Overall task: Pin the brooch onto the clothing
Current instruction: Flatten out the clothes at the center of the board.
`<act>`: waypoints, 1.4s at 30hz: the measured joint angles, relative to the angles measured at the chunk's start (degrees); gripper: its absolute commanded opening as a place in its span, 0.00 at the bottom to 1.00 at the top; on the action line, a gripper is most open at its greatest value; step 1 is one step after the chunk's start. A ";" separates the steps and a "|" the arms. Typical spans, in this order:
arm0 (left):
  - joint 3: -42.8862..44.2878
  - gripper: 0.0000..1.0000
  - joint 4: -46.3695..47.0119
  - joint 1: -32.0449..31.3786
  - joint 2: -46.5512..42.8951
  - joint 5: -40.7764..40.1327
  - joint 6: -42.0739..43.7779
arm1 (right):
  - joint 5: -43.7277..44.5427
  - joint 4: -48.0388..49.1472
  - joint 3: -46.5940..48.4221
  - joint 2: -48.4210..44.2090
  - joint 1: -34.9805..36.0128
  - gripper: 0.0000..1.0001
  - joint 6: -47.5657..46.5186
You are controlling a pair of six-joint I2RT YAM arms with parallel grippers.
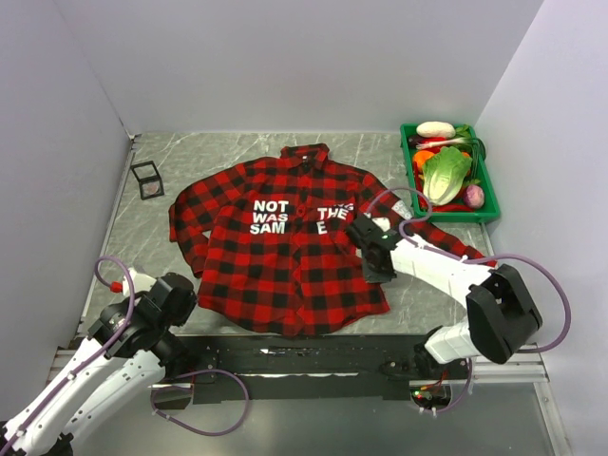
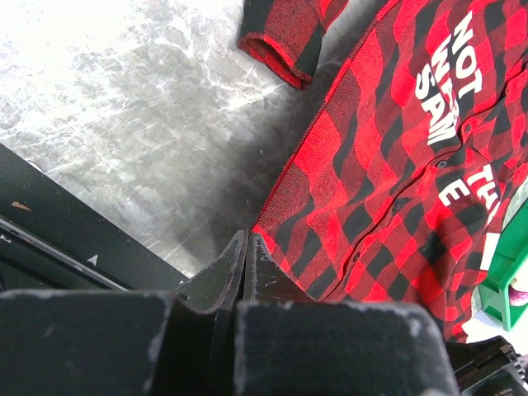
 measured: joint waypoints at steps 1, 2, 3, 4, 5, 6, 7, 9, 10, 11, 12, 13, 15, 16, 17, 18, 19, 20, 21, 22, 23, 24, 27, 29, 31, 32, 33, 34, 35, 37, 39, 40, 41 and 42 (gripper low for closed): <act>0.00 0.01 0.00 0.00 0.00 0.00 0.00 | -0.39 0.07 -0.50 -0.22 -1.03 0.24 -0.37; 0.00 0.01 0.00 0.00 0.00 0.00 0.02 | -0.90 0.09 -1.05 -0.31 -2.34 0.24 -0.79; 0.00 0.01 -0.02 0.00 0.02 0.00 0.02 | -1.55 0.09 -1.62 -0.28 -3.56 0.25 -1.11; 0.02 0.01 -0.11 0.00 0.02 -0.02 0.02 | -2.08 0.20 -1.99 -0.28 -4.26 0.28 -1.27; 0.11 0.04 -0.35 0.00 0.07 -0.07 0.04 | -2.75 0.11 -2.40 -0.28 -4.90 0.33 -1.44; 0.33 0.31 -0.70 0.00 0.13 -0.13 0.07 | -3.17 0.11 -2.64 -0.28 -5.16 0.53 -1.55; 0.70 0.50 -1.14 0.00 0.26 -0.20 0.37 | -3.65 0.02 -2.84 -0.28 -5.33 0.62 -1.70; 1.77 0.87 -1.57 0.00 0.52 -0.17 1.77 | -3.80 -0.33 -2.93 -0.28 -5.38 0.72 -1.57; 2.56 0.93 -1.68 0.00 0.72 -0.17 2.40 | -3.72 -0.63 -2.91 -0.42 -5.38 0.73 -1.62; 3.43 0.96 -1.70 0.00 0.98 -0.09 3.19 | -3.56 -1.07 -2.89 -0.63 -5.38 0.74 -1.62; 4.35 0.99 -1.66 0.00 1.44 0.02 3.85 | -3.41 -1.68 -2.80 -1.05 -5.31 0.74 -1.68; 5.29 0.99 -1.66 0.00 2.14 0.11 4.68 | -3.21 -2.29 -2.58 -1.55 -5.22 0.74 -1.73; 7.61 0.97 -1.62 0.00 4.72 -0.02 6.84 | -2.05 -3.89 -1.38 -3.41 -4.42 0.74 -1.77; 9.11 0.96 -1.36 0.00 6.84 -0.22 8.61 | -1.11 -4.70 -0.07 -4.74 -3.23 0.74 -1.79; 10.10 0.97 -1.03 0.00 8.39 -0.42 9.79 | -0.46 -5.22 1.27 -5.75 -1.75 0.73 -1.81; 11.02 0.96 -0.72 0.00 9.86 -0.66 11.15 | 0.09 -5.51 2.45 -6.47 -0.31 0.73 -1.79; 12.09 0.96 -0.04 0.00 11.80 -1.07 13.18 | 0.44 -5.53 3.72 -7.06 1.27 0.72 -1.77; 13.11 0.96 1.88 0.00 13.86 -1.68 15.87 | 0.90 -5.33 5.35 -7.69 3.56 0.71 -1.70; 13.62 0.97 3.41 0.00 15.10 -1.84 17.49 | 0.63 -4.68 6.40 -8.00 5.07 0.70 -1.60; 13.90 0.96 6.14 0.00 16.63 -1.84 20.22 | -0.26 -3.58 6.84 -8.15 6.38 0.70 -1.55; 13.99 0.96 9.44 0.00 18.08 -1.68 22.73 | -1.31 -2.43 6.84 -8.20 7.17 0.69 -1.36; 13.97 0.96 12.87 0.00 19.69 -1.16 25.09 | -2.78 -1.11 6.73 -8.02 7.72 0.68 -1.14; 13.42 0.97 24.59 0.00 25.38 3.23 30.80 | -8.39 4.00 5.40 -6.40 8.22 0.68 -0.20; 12.24 0.96 33.55 0.00 30.45 7.76 33.53 | -11.56 7.19 3.89 -4.50 8.50 0.68 0.61; 10.45 0.96 41.83 0.00 36.24 12.09 35.21 | -14.29 9.92 1.97 -2.43 8.85 0.68 1.09; 9.49 0.97 45.27 0.00 38.95 14.08 35.85 | -15.28 10.69 1.11 -1.66 8.92 0.68 1.31; 8.48 0.96 48.41 0.00 41.42 15.93 36.46 | -16.31 11.69 -0.04 -0.87 8.96 0.68 1.62; 7.50 0.96 51.01 0.00 43.78 17.55 36.83 | -17.27 12.59 -1.25 -0.26 8.96 0.68 1.92; 6.60 0.96 53.20 -0.04 45.68 18.93 37.38 | -18.10 12.98 -2.27 0.24 8.98 0.68 2.14; 5.07 0.97 56.24 -0.11 48.35 20.83 37.99 | -19.37 13.90 -4.28 0.76 9.09 0.67 2.36; 3.80 0.96 58.51 -0.22 50.56 22.51 38.56 | -20.31 14.23 -5.60 1.18 9.11 0.67 2.78; 3.26 0.96 59.30 -0.26 51.17 23.04 38.84 | -20.72 14.45 -6.19 1.36 9.18 0.67 2.99; 2.84 0.96 59.76 -0.31 51.41 23.47 39.06 | -21.14 14.53 -6.64 1.46 9.22 0.67 3.23; 2.45 0.96 60.06 -0.35 51.45 23.63 39.23 | -21.35 14.45 -6.93 1.51 9.31 0.67 3.43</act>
